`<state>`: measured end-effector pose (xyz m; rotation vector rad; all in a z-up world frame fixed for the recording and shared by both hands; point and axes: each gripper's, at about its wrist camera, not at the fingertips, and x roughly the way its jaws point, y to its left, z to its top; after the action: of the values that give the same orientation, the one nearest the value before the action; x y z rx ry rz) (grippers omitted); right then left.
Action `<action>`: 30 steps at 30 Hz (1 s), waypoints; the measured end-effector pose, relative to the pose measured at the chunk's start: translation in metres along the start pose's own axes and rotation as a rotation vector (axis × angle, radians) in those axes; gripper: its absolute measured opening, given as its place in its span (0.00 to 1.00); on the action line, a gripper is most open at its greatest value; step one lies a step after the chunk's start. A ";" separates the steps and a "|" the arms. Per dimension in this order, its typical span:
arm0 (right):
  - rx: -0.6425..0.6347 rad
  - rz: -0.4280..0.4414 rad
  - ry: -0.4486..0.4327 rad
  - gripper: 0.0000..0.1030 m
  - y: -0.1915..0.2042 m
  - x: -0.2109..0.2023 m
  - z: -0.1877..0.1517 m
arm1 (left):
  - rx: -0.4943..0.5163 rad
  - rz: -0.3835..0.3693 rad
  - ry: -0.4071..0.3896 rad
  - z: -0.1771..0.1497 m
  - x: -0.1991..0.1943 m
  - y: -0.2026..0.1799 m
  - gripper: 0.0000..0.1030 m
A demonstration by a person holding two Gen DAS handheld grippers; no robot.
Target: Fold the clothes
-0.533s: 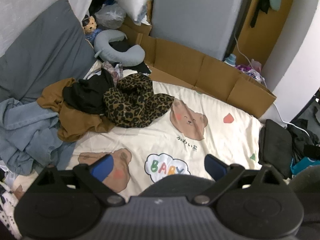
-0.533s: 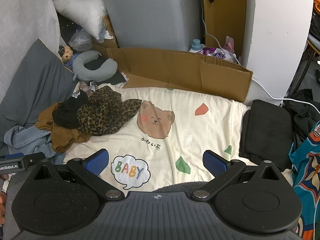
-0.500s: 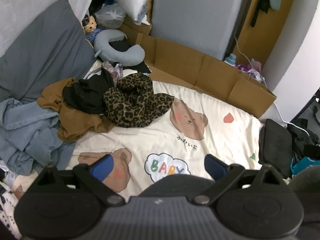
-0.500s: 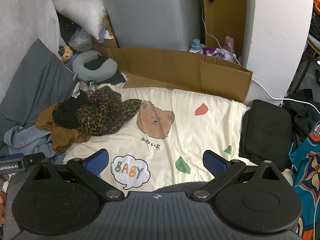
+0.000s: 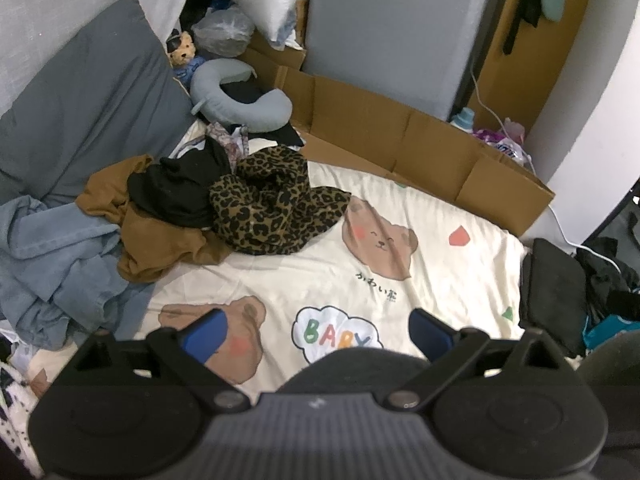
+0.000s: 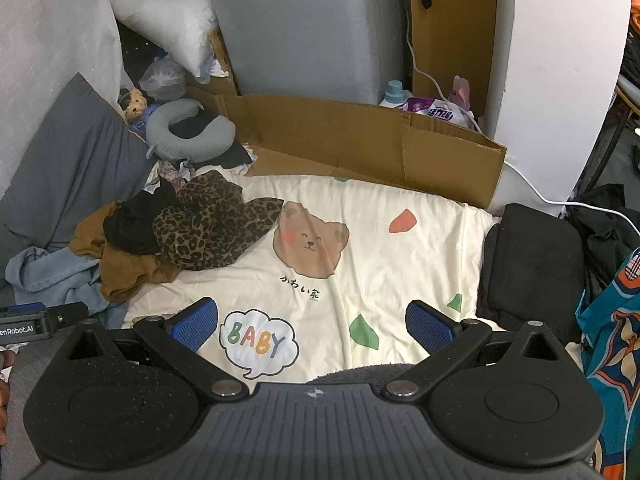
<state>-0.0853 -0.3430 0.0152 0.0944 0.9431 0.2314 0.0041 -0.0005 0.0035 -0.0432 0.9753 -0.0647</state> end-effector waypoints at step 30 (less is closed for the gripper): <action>-0.097 -0.009 0.013 1.00 0.019 -0.001 0.007 | -0.020 -0.020 0.013 0.003 -0.003 0.011 0.96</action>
<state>-0.0832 -0.3248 0.0231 -0.0004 0.9435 0.2689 0.0050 0.0111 0.0072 -0.0709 0.9887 -0.0732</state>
